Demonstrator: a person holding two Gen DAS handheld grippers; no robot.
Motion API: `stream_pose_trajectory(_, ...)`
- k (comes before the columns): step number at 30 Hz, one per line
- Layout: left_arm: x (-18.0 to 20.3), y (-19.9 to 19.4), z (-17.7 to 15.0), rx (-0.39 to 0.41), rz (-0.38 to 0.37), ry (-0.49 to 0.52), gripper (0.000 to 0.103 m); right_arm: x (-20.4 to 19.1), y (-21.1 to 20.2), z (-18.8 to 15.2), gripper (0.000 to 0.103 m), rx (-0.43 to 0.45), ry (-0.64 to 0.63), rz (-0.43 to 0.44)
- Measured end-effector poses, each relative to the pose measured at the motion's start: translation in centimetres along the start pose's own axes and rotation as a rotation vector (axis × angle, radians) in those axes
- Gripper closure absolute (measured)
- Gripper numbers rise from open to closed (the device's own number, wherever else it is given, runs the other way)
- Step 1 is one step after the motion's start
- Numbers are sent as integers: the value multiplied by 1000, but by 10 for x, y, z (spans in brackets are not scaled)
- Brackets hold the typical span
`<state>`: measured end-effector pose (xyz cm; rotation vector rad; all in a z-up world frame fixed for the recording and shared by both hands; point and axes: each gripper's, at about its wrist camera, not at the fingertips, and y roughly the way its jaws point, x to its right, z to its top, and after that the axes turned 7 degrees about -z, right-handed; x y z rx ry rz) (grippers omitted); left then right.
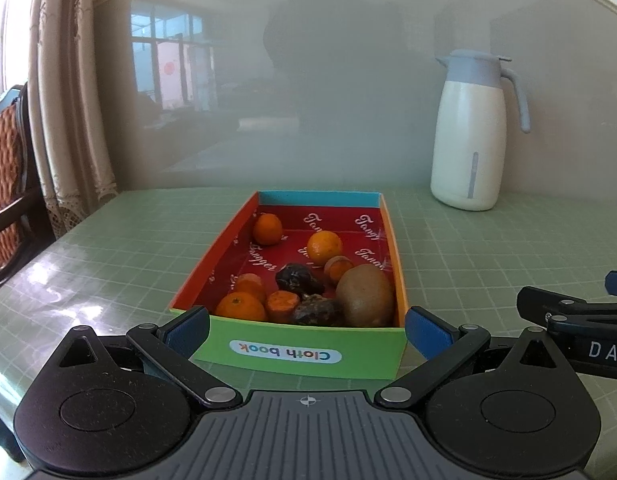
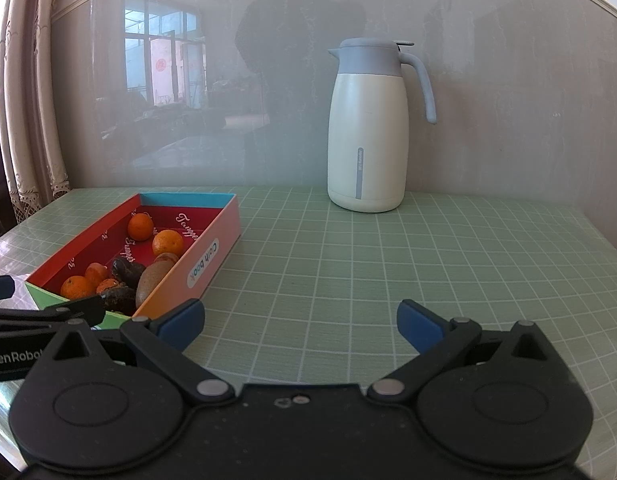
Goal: Organize fruits
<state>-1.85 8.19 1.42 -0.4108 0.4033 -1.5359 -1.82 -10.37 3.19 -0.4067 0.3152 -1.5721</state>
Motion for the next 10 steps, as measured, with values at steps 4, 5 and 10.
stream_pose_trajectory(4, -3, -1, -1, 14, -22, -17, 0, 3, 1, 0, 0, -3, 13, 0)
stream_pose_trajectory(5, -2, -1, -1, 15, -21, -15, 0, 4, 1, 0, 0, -4, 13, 0)
stream_pose_trajectory(10, -2, -1, -1, 17, -11, -15, 0, 5, 0, 0, 0, 1, 10, -2)
